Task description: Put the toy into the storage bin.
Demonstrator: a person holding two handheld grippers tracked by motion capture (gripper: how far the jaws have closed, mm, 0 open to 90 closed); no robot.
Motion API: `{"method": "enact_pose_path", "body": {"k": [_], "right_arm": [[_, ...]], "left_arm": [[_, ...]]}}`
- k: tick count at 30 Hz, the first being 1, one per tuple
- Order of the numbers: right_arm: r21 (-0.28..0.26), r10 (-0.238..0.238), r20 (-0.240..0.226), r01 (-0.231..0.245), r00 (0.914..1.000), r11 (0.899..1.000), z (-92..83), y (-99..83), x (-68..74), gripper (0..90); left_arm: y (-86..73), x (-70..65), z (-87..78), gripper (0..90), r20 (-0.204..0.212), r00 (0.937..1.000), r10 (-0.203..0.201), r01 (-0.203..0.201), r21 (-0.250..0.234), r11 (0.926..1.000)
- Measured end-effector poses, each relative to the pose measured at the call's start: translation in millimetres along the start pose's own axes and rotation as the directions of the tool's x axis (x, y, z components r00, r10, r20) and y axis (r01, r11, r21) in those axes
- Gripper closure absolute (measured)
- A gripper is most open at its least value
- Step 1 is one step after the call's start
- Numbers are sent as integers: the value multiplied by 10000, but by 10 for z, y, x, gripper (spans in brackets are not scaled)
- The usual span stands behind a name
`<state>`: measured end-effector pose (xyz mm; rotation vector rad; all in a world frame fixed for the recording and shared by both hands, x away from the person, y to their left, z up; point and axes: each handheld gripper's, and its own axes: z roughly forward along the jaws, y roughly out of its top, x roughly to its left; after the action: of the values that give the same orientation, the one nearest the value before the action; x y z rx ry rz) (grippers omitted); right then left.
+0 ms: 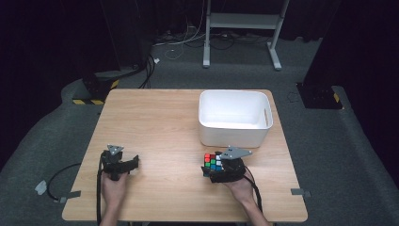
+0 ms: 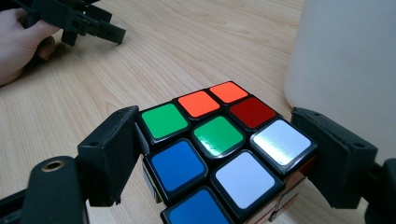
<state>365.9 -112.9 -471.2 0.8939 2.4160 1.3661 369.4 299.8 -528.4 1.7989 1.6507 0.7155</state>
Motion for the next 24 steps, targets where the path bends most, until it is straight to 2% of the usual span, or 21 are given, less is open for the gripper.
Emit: {"method": "enact_pose_path", "body": {"k": [3, 8, 15, 24], "right_arm": [[-3, -64, 56, 64, 10000, 10000, -28, 12, -20, 188], [-172, 168, 39, -168, 9999, 9997, -85, 24, -82, 189], [-141, 138, 151, -135, 9998, 9998, -134, 44, -117, 190], [-298, 247, -68, -249, 9997, 9992, -269, 124, -174, 190]], "left_arm": [[0, 0, 0, 152, 1, 10000, -2, 2, -1, 10000], [0, 0, 0, 152, 1, 10000, 1, -1, 1, 10000], [0, 0, 0, 152, 2, 10000, -1, 1, -1, 10000], [0, 0, 0, 152, 0, 10000, -1, 1, -2, 10000]]}}
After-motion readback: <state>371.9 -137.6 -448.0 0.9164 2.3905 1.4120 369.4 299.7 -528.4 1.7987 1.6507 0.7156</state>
